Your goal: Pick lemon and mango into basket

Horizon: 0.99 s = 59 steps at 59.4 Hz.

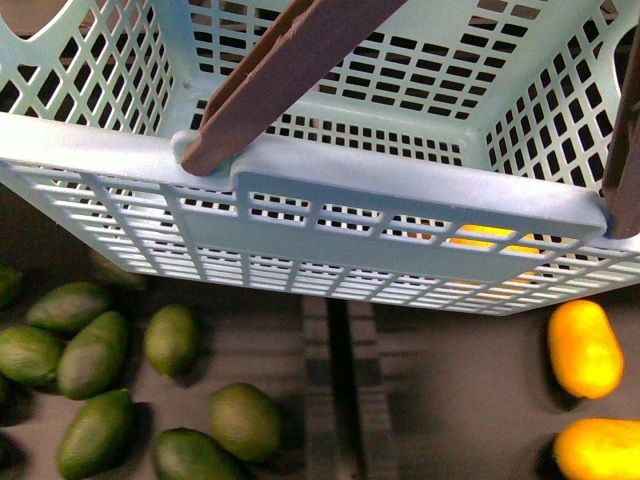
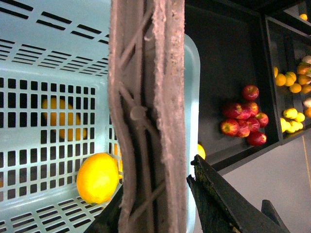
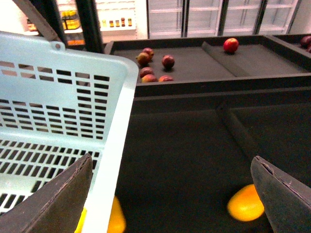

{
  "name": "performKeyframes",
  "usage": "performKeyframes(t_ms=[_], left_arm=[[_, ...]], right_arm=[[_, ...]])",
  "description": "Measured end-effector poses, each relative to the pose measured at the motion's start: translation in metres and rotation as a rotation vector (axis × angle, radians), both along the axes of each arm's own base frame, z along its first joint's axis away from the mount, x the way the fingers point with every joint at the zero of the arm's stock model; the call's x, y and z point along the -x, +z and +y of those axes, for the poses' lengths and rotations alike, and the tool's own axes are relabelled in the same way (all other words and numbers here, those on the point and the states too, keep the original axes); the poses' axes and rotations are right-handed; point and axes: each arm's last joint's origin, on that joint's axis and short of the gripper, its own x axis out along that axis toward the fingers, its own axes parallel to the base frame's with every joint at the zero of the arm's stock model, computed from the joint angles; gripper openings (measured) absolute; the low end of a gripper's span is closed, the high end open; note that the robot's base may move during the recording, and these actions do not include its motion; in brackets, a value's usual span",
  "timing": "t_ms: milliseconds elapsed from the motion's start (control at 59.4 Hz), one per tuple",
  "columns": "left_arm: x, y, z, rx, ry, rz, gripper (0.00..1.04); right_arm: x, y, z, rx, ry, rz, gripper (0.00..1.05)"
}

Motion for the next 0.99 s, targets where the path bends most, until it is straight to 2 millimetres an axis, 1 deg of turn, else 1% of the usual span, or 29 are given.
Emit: performKeyframes(t_ms=[303,370,421,471,522,572,707,757,808,858,959,993], left_arm=[[-0.004,0.002,0.006,-0.010,0.029,-0.013,0.26],[-0.004,0.001,0.006,-0.012,0.020,-0.016,0.26],[-0.003,0.001,0.006,-0.010,0.021,-0.014,0.26],[-0.002,0.002,0.004,-0.004,0.016,-0.009,0.26],[-0.001,0.002,0.003,-0.003,0.007,-0.009,0.26],[0.000,0.002,0.002,-0.001,0.005,-0.008,0.26],[0.000,0.002,0.001,0.010,-0.004,0.002,0.26],[0.001,0.002,0.001,0.011,-0.004,0.003,0.26],[0.001,0.002,0.001,0.011,-0.006,0.004,0.26],[0.001,0.002,0.000,0.011,-0.006,0.003,0.26],[0.001,0.002,0.001,0.008,-0.003,0.001,0.26],[0.001,0.002,0.001,0.006,0.001,0.000,0.26]], right_arm=[[0.000,-0.001,0.000,-0.003,-0.004,0.011,0.96],[-0.008,0.000,-0.002,-0.065,-0.118,0.222,0.96],[-0.016,0.003,-0.008,-0.105,-0.201,0.400,0.96],[-0.023,0.001,-0.015,-0.125,-0.244,0.506,0.96],[-0.032,-0.006,-0.024,-0.150,-0.286,0.569,0.96],[-0.042,-0.010,-0.032,-0.171,-0.309,0.589,0.96],[-0.075,-0.026,-0.062,-0.234,-0.359,0.646,0.96],[-0.087,-0.037,-0.074,-0.264,-0.361,0.686,0.96],[-0.094,-0.049,-0.083,-0.280,-0.375,0.723,0.96],[-0.102,-0.065,-0.094,-0.300,-0.388,0.781,0.96],[-0.108,-0.093,-0.110,-0.332,-0.412,0.877,0.96],[-0.109,-0.100,-0.113,-0.334,-0.417,0.895,0.96]])
